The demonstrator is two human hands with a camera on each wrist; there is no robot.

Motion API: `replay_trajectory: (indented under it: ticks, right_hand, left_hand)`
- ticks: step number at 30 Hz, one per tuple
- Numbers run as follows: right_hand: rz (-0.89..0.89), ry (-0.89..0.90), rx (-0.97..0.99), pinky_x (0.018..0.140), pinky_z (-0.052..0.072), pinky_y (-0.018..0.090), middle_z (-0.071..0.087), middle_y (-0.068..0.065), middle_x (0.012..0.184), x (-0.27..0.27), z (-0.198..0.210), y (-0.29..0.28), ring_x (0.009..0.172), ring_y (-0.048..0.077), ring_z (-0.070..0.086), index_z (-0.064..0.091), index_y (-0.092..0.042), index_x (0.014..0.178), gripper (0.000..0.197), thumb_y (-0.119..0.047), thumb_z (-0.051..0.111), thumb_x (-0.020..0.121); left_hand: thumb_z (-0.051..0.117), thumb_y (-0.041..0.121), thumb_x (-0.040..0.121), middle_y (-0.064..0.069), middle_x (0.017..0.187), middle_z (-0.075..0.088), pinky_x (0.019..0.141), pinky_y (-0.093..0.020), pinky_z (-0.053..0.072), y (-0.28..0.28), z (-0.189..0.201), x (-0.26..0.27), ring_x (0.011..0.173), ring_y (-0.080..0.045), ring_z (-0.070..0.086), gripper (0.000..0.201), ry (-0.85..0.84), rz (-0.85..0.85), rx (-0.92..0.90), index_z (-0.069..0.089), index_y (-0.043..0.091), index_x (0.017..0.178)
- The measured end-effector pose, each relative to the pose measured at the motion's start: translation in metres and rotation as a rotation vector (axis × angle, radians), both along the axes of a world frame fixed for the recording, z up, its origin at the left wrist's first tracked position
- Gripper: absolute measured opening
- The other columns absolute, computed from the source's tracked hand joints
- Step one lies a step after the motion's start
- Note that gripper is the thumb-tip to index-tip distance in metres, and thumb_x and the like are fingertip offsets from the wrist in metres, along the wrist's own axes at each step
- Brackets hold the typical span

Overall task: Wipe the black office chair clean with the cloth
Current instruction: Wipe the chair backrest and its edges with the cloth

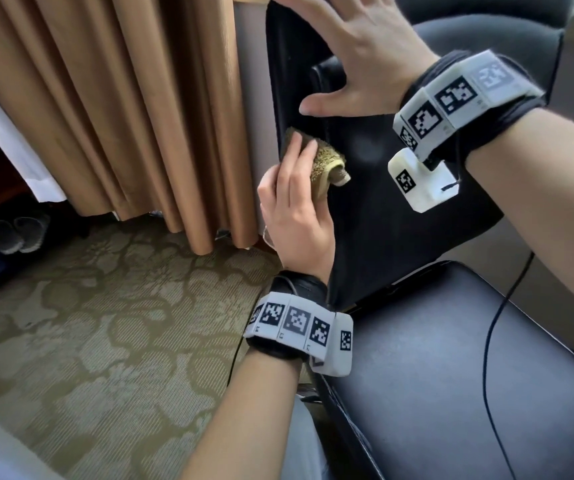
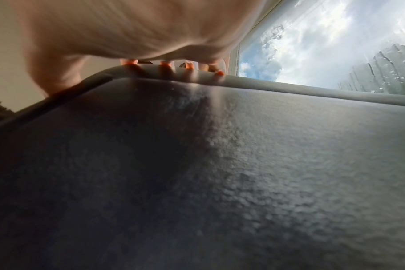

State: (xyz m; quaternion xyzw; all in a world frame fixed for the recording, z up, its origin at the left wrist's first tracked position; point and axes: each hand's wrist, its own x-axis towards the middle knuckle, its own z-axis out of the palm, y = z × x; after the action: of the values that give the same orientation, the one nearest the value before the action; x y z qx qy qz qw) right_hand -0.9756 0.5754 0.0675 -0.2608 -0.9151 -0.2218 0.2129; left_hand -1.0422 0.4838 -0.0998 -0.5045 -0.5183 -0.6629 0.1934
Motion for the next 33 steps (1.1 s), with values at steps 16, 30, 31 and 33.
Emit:
replay_trajectory:
  ticks: [16, 30, 31, 33]
  right_hand:
    - [-0.078, -0.056, -0.003, 0.110, 0.010, 0.063, 0.014, 0.012, 0.154, -0.003, 0.001, -0.007, 0.140, 0.038, 0.011, 0.013, -0.028, 0.148, 0.091, -0.063, 0.042, 0.070]
    - [0.031, 0.232, -0.094, 0.112, 0.018, 0.053, 0.029, 0.013, 0.150, 0.037, -0.064, -0.017, 0.140, 0.032, 0.021, 0.032, -0.013, 0.143, 0.064, -0.023, 0.050, 0.083]
    - [0.033, 0.233, -0.100, 0.113, 0.016, 0.052, 0.028, 0.012, 0.150, 0.038, -0.064, -0.017, 0.140, 0.031, 0.020, 0.032, -0.014, 0.143, 0.064, -0.020, 0.049, 0.082]
    - [0.029, 0.211, -0.113, 0.113, 0.013, 0.050, 0.024, 0.011, 0.152, 0.040, -0.064, -0.017, 0.141, 0.029, 0.017, 0.029, -0.015, 0.145, 0.065, -0.019, 0.046, 0.083]
  left_hand:
    - [0.055, 0.000, 0.085, -0.005, 0.129, 0.056, 0.097, -0.033, 0.039, 0.001, -0.011, 0.001, 0.107, -0.023, 0.043, 0.041, 0.102, 0.033, -0.032, 0.053, 0.010, 0.124]
    - [0.058, -0.008, 0.084, -0.012, 0.126, 0.058, 0.094, -0.038, 0.045, 0.001, 0.009, -0.004, 0.102, -0.025, 0.047, 0.035, 0.018, -0.002, 0.058, 0.060, 0.001, 0.118]
    - [0.055, -0.008, 0.085, -0.011, 0.126, 0.058, 0.093, -0.039, 0.045, 0.003, 0.009, -0.005, 0.103, -0.025, 0.046, 0.036, 0.038, 0.001, 0.052, 0.060, 0.002, 0.119]
    - [0.052, -0.010, 0.082, -0.008, 0.126, 0.059, 0.094, -0.039, 0.045, 0.004, -0.006, -0.006, 0.104, -0.025, 0.044, 0.042, 0.093, 0.018, 0.024, 0.059, 0.006, 0.120]
